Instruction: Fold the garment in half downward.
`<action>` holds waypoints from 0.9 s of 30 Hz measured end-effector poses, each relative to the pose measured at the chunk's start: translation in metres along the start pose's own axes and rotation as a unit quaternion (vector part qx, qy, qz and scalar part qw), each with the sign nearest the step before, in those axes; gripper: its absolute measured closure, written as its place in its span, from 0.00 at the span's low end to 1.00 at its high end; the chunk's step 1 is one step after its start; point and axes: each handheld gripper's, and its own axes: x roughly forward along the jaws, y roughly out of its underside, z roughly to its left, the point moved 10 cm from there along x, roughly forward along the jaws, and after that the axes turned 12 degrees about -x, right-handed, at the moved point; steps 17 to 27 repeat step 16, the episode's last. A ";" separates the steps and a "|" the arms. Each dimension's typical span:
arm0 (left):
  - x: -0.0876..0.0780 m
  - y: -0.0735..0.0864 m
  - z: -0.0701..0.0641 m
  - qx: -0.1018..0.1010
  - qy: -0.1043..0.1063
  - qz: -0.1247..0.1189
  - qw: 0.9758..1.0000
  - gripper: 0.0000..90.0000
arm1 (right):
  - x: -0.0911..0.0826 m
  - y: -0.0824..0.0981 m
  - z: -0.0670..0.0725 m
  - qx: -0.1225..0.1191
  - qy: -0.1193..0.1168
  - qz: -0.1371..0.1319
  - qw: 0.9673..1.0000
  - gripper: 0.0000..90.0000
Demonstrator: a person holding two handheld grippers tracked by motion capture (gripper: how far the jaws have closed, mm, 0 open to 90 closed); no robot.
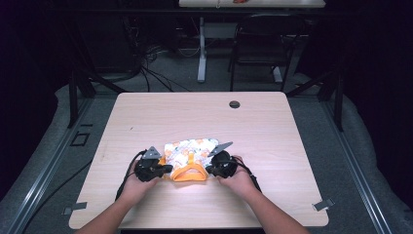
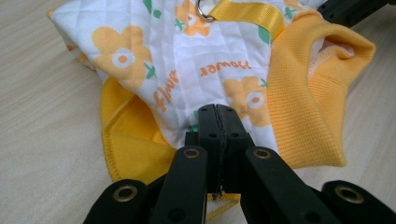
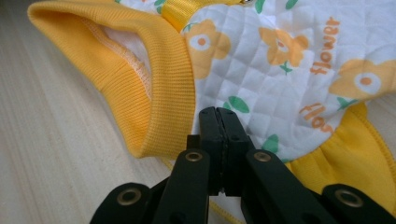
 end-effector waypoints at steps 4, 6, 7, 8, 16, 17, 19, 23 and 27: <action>0.002 -0.002 0.002 -0.012 -0.001 -0.003 1.000 0.99 | 0.001 -0.001 -0.004 0.006 0.007 -0.002 1.000 1.00; 0.001 -0.004 0.002 -0.018 0.000 -0.007 1.000 0.99 | 0.001 -0.001 -0.005 0.008 0.008 -0.001 1.000 1.00; 0.000 -0.004 0.002 -0.017 -0.001 -0.007 1.000 0.99 | 0.000 -0.002 -0.005 0.008 0.009 -0.004 1.000 0.99; -0.001 -0.004 0.001 -0.016 0.001 -0.008 1.000 0.98 | -0.001 -0.003 -0.004 0.006 0.012 -0.004 1.000 0.98; -0.024 -0.006 -0.003 0.002 -0.001 -0.019 1.000 0.87 | -0.027 -0.013 0.002 -0.019 0.023 -0.037 0.999 0.91; -0.024 -0.006 -0.003 0.002 -0.001 -0.019 1.000 0.87 | -0.027 -0.013 0.002 -0.019 0.023 -0.037 0.999 0.91; -0.024 -0.006 -0.003 0.002 -0.001 -0.019 1.000 0.87 | -0.027 -0.013 0.002 -0.019 0.023 -0.037 0.999 0.91; -0.024 -0.006 -0.003 0.002 -0.001 -0.019 1.000 0.87 | -0.027 -0.013 0.002 -0.019 0.023 -0.037 0.999 0.91; -0.024 -0.006 -0.003 0.002 -0.001 -0.019 1.000 0.87 | -0.027 -0.013 0.002 -0.019 0.023 -0.037 0.999 0.91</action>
